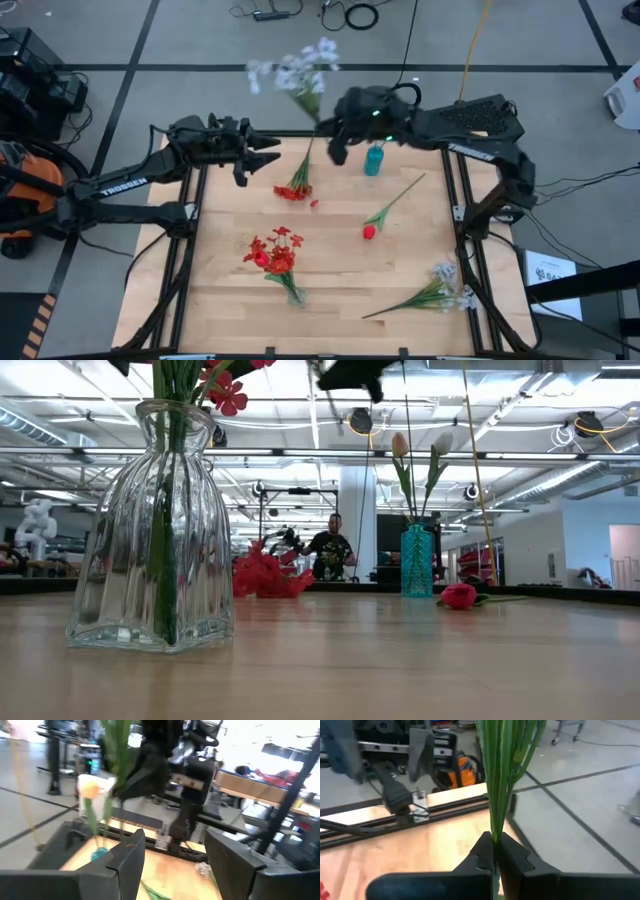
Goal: Sort flowers into vase by color
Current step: Put the top white flowers into the blue vase
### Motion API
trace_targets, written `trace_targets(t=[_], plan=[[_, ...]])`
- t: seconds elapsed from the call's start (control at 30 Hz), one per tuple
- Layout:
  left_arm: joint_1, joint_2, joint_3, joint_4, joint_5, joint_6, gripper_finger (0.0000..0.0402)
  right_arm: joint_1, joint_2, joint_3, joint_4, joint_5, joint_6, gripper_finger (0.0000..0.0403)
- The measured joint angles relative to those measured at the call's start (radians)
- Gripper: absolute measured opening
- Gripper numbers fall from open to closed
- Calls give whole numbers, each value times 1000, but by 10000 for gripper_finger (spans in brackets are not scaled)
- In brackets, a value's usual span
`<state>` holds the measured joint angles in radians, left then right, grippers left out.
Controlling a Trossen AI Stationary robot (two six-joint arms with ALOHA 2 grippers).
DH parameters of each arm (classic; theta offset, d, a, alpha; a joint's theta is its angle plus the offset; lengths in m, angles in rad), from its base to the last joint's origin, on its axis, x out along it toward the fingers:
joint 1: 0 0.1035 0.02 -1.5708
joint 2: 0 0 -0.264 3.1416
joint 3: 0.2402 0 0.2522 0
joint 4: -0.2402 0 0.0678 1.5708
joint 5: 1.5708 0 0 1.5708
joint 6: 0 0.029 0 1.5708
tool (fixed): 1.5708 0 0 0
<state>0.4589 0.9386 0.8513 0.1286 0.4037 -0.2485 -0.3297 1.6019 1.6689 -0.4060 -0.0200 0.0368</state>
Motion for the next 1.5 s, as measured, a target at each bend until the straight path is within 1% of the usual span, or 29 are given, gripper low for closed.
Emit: trace_targets(t=[0.1, 0.17, 0.23, 0.3, 0.37, 0.4, 0.47, 0.53, 0.6, 0.67, 0.77, 0.87, 0.93, 1.0, 1.23, 1.5], plan=[[33, -9, 0, -2, -51, -1, 210, -43, -103, -78, -25, -4, -3, 0], [57, -19, 0, -8, -67, -4, 210, -62, -194, -164, -42, 9, 6, 0], [82, -31, 0, -8, -71, 2, 210, -66, -296, -274, -25, 57, 30, 0], [103, -40, 0, -7, -100, 26, 210, -65, -413, -402, 6, 116, 61, 0], [115, -46, 0, -7, -146, 52, 210, -65, -534, -549, 103, 148, 105, 0], [117, -46, 0, -4, -170, 64, 210, -66, -592, -634, 182, 153, 124, 0], [118, -47, 0, 1, -217, 82, 210, -66, -685, -802, 374, 157, 142, 0], [118, -43, 0, 1, -258, 115, 210, -66, -731, -964, 600, 155, 135, 0], [118, -38, 0, 3, -274, 171, 210, -65, -730, -1103, 819, 154, 101, 0], [118, -32, 0, 12, -281, 243, 210, -65, -690, -1195, 980, 167, 106, 0], [118, -30, 0, 23, -283, 327, 210, -66, -618, -1267, 1142, 244, 104, 0], [118, -30, 0, 22, -305, 374, 210, -67, -563, -1301, 1272, 320, -8, 0], [118, -30, 0, 23, -312, 366, 210, -72, -541, -1306, 1308, 357, -74, 0], [118, -30, 0, 22, -315, 363, 210, -83, -522, -1307, 1297, 361, -98, 0], [118, -29, 0, 22, -315, 362, 210, -113, -425, -1307, 1293, 354, -93, 0], [117, -29, 0, 21, -314, 359, 210, -141, -308, -1307, 1360, 354, -99, 0]])
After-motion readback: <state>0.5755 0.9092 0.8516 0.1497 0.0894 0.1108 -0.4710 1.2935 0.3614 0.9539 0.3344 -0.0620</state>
